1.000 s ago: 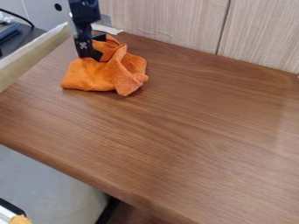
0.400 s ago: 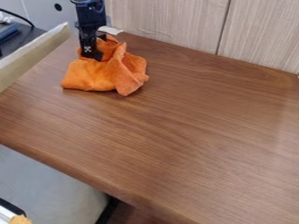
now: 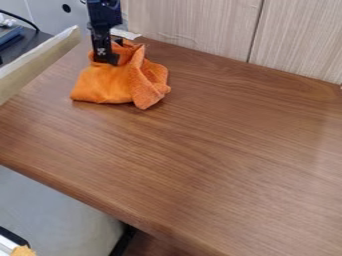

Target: Unfold cloth from top to bottom left

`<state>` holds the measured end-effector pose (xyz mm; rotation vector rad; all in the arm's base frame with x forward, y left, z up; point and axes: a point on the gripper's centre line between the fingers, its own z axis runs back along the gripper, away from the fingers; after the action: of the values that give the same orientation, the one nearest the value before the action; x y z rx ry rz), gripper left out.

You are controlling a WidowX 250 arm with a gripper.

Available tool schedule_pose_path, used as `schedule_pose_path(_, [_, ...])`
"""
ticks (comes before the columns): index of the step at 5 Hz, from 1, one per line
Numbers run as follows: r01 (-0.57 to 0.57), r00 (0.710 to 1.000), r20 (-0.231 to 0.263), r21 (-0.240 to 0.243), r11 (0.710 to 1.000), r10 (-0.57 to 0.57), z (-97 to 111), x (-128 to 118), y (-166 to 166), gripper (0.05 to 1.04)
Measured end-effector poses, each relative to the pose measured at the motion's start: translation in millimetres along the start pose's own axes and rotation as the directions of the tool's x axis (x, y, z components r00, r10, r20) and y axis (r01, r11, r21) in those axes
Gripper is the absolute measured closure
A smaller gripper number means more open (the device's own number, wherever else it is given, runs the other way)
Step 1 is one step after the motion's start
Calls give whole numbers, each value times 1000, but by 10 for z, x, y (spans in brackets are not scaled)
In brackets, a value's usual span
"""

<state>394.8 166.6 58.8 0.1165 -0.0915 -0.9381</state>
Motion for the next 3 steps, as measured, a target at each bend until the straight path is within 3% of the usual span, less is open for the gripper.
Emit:
schedule_pose_path(1, [-11,1000,27,-5,1000,12,133,77,-22,1015])
schedule_pose_path(2, [1,999,41,81,997,-4,605,176,-28,1015])
schedule_pose_path(3, [-8,999,48,65,998,5,742,144,-264,1015])
